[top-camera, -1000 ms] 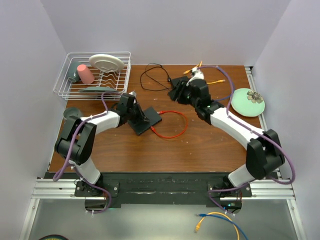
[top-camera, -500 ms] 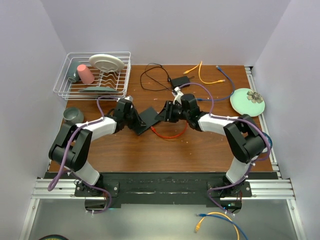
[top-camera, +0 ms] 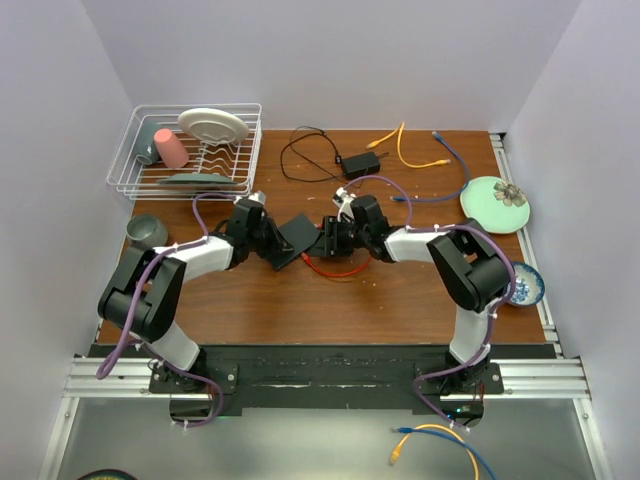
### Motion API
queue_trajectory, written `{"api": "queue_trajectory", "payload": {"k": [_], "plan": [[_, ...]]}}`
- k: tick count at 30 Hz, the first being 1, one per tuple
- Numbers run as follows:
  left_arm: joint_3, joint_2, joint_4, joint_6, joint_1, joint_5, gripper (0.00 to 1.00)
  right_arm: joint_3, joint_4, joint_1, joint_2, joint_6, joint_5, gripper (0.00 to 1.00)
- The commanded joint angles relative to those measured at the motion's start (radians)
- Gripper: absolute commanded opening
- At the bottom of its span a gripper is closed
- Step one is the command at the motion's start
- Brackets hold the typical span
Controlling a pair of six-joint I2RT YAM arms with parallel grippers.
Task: Pull the plug from the switch port
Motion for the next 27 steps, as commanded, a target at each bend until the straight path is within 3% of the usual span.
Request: {"api": "queue_trajectory", "payload": {"k": [1,13,20,27], "plan": [[-0.031,0.051,-0.088,0.025,-0.001,-0.057,0.00,0.052,-0.046,0.014,0.020,-0.071,0.003,0.51],[-0.042,0.054,-0.097,0.034,-0.001,-0.064,0.00,0.106,-0.017,0.021,0.112,-0.051,-0.026,0.51],[-0.059,0.067,-0.082,0.026,-0.001,-0.057,0.00,0.101,-0.008,0.021,0.154,-0.056,-0.041,0.40],[-0.074,0.068,-0.080,0.023,-0.002,-0.057,0.00,0.084,0.017,0.023,0.174,-0.045,-0.054,0.41]]}}
